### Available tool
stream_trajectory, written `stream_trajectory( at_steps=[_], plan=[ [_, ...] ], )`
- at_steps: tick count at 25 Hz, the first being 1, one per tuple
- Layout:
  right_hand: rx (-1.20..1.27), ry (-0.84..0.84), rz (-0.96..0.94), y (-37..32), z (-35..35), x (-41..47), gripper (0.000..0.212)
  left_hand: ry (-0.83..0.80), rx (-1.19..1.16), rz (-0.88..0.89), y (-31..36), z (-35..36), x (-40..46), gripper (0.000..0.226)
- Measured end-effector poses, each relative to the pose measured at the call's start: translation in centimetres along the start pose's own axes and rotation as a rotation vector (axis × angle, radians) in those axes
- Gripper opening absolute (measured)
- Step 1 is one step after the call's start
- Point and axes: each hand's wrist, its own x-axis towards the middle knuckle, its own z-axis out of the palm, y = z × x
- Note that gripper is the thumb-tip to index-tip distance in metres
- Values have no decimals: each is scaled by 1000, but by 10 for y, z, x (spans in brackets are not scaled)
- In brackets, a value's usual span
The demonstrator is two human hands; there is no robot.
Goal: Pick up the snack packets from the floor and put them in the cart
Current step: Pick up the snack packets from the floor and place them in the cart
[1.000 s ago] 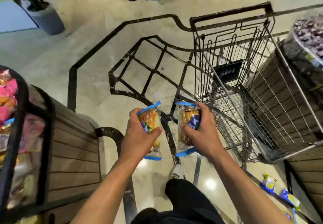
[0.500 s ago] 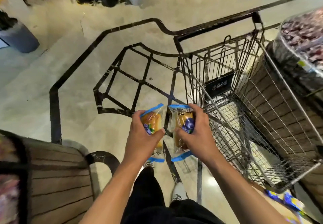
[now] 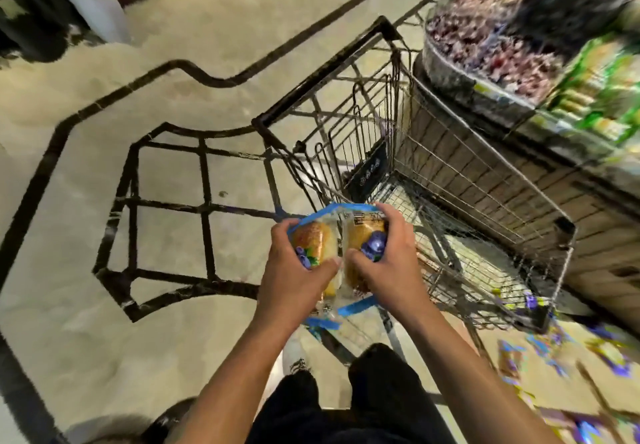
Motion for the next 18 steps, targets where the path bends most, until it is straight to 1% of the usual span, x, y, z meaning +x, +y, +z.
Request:
stream_trajectory(
  at_steps=[5, 8, 14, 18],
  plan=[
    [22, 149, 110, 14, -27, 17, 79, -132, 55, 82, 31, 26, 42, 77],
    [-6, 230, 127, 23, -47, 36, 78, -196, 93, 103, 51, 51, 66, 77],
    [19, 294, 165, 54, -94, 92, 78, -262, 164, 169, 100, 117, 123, 76],
    [27, 306, 195, 76, -133, 137, 78, -303, 203, 195, 130, 169, 159, 78]
  ],
)
